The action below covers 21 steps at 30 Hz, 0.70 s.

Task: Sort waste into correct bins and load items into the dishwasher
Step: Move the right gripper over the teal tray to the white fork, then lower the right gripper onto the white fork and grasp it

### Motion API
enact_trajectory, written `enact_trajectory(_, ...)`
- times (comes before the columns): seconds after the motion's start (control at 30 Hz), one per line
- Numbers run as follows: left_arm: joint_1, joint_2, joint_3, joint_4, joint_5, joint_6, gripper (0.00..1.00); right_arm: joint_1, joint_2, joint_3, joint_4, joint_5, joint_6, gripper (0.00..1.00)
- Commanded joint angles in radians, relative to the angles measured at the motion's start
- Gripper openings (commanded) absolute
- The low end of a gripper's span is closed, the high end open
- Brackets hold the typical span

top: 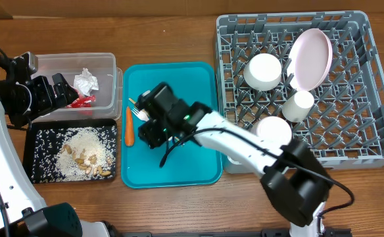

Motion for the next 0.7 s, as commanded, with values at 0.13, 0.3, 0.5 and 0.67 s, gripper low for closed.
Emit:
enact_trajectory(0.13,0.003,-0.002,0.018,0.002,-0.006,-0.006,1.00,0.060,0.024,0.000,0.095,0.310,-0.006,0.23)
enact_trajectory(0.3,0.004,-0.002,0.018,0.002,-0.006,-0.006,1.00,0.056,0.028,0.000,0.182,0.324,-0.007,0.11)
enact_trajectory(0.5,0.003,-0.002,0.018,0.002,-0.006,-0.006,1.00,0.056,0.066,0.000,0.204,0.323,-0.029,0.11)
enact_trajectory(0.67,0.004,-0.002,0.018,0.002,-0.006,-0.006,1.00,0.056,0.104,0.000,0.210,0.324,-0.029,0.14)
